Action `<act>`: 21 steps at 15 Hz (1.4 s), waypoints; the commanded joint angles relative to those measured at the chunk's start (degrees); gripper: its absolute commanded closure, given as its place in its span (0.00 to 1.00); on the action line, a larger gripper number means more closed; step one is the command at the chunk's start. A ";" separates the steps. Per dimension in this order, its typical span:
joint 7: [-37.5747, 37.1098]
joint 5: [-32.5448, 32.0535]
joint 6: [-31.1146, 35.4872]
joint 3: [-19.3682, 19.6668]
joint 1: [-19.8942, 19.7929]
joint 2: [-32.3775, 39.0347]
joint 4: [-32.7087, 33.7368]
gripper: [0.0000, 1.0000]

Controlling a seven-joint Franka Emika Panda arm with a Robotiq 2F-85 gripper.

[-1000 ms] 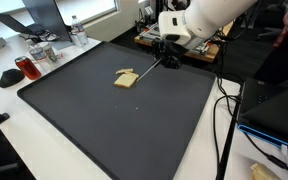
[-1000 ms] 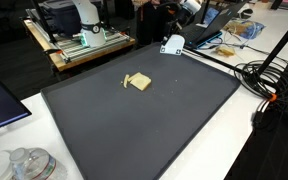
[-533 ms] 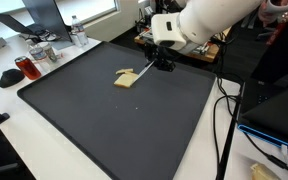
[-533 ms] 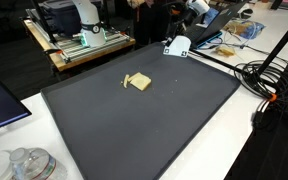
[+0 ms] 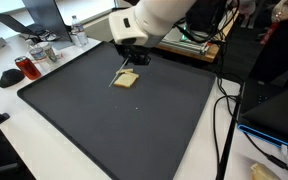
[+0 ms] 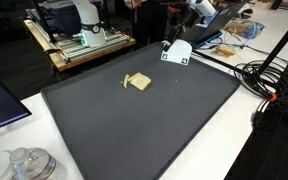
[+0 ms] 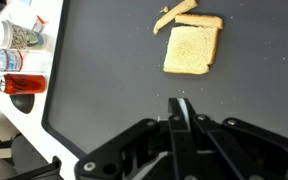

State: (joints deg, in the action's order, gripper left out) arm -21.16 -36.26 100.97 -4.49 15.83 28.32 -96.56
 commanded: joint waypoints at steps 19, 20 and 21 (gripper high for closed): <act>31.64 17.28 3.86 0.74 -12.33 1.72 3.95 0.99; 33.30 18.73 4.04 0.77 -13.37 1.73 3.66 0.99; 35.14 20.31 4.04 0.74 -14.44 1.71 3.37 0.99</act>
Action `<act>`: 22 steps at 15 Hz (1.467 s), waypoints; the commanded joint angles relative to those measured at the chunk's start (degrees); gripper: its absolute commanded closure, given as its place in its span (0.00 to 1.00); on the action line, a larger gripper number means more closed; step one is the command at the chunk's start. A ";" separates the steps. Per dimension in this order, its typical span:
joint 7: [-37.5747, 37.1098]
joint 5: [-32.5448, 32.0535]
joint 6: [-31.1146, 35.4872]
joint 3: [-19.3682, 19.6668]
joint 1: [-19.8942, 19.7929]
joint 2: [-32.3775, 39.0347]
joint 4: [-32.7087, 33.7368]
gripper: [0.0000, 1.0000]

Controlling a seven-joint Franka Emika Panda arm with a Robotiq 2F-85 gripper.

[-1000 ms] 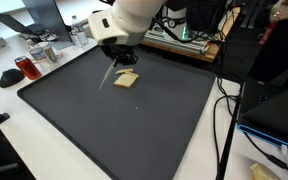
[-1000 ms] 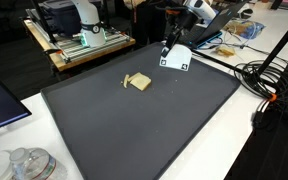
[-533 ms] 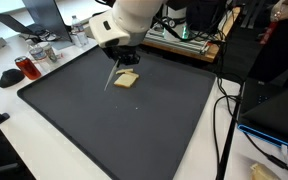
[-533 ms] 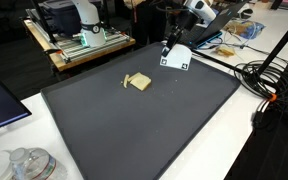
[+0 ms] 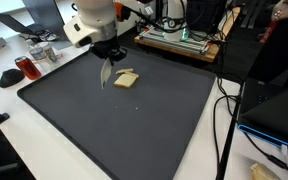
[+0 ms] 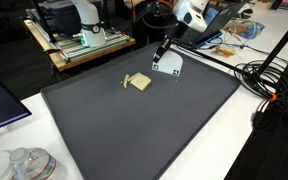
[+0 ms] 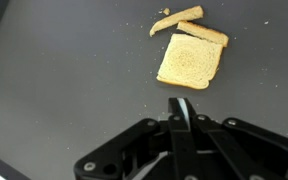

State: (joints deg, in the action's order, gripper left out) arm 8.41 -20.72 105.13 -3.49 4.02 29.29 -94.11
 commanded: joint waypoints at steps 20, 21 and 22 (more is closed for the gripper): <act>21.30 31.51 19.10 1.66 -19.40 -7.74 -17.70 0.99; 21.81 32.40 20.70 1.73 -19.78 -8.86 -19.42 0.99; 21.93 33.00 22.15 1.96 -19.90 -9.99 -21.15 0.99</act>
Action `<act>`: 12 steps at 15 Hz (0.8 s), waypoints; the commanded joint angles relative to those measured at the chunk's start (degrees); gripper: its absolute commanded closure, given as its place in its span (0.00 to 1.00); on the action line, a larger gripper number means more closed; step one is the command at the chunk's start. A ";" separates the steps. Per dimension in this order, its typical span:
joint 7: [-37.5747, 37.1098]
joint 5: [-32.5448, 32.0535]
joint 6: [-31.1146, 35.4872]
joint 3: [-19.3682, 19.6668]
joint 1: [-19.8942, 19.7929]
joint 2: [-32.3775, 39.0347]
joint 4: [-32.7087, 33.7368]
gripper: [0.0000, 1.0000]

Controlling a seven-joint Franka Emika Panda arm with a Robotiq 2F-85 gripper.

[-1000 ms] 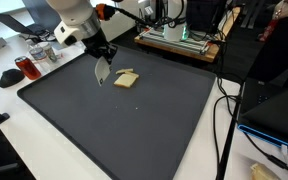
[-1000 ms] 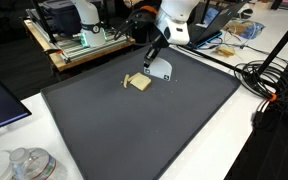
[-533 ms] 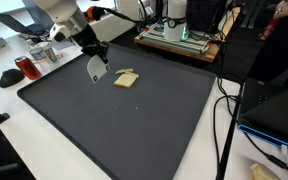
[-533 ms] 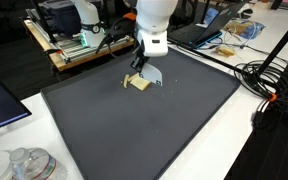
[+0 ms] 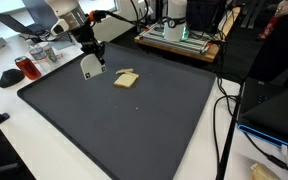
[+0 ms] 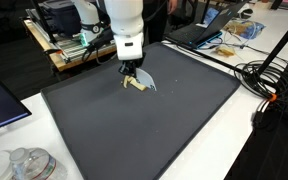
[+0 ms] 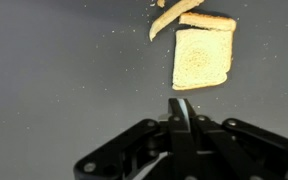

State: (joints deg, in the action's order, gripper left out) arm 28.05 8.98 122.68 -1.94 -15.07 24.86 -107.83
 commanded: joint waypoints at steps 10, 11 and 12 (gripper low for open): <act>6.34 11.89 14.43 3.11 -1.48 -14.98 -22.08 0.99; 7.65 13.08 15.86 3.38 -1.49 -15.72 -23.45 0.99; 9.92 14.96 17.48 3.49 -1.65 -16.64 -25.08 0.99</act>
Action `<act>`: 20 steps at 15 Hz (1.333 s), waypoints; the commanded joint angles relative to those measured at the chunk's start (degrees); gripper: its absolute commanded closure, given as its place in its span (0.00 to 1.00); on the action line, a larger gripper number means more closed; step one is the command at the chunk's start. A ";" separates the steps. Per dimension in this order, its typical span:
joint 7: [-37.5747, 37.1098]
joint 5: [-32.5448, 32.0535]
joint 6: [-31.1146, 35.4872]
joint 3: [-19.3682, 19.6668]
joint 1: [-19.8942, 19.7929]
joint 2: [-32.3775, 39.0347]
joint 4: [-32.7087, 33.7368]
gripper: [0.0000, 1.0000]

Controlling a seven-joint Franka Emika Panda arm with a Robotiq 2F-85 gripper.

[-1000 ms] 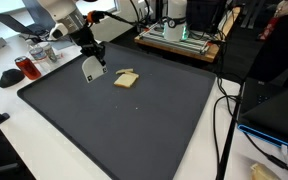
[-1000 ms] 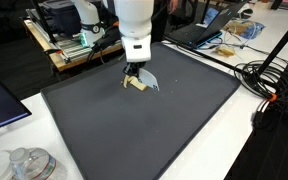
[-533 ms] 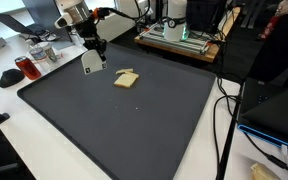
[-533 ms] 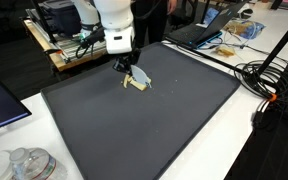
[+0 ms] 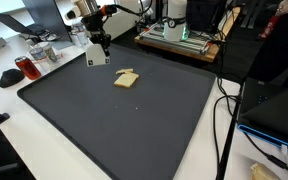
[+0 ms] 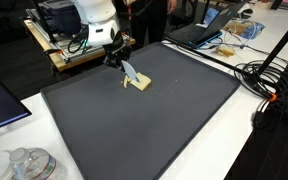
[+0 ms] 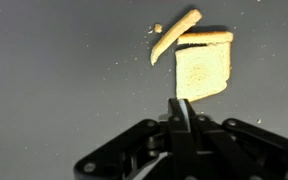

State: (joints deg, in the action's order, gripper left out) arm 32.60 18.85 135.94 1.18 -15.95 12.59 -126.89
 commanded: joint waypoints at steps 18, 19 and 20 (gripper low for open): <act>36.59 35.34 12.16 5.69 2.75 -17.17 -24.92 0.99; 36.74 35.28 12.86 5.71 3.29 -18.25 -25.78 0.99; 36.26 34.12 13.86 5.60 3.97 -19.57 -26.74 0.99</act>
State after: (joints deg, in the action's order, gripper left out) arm 67.23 51.90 147.04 5.93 -14.61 -1.30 -149.19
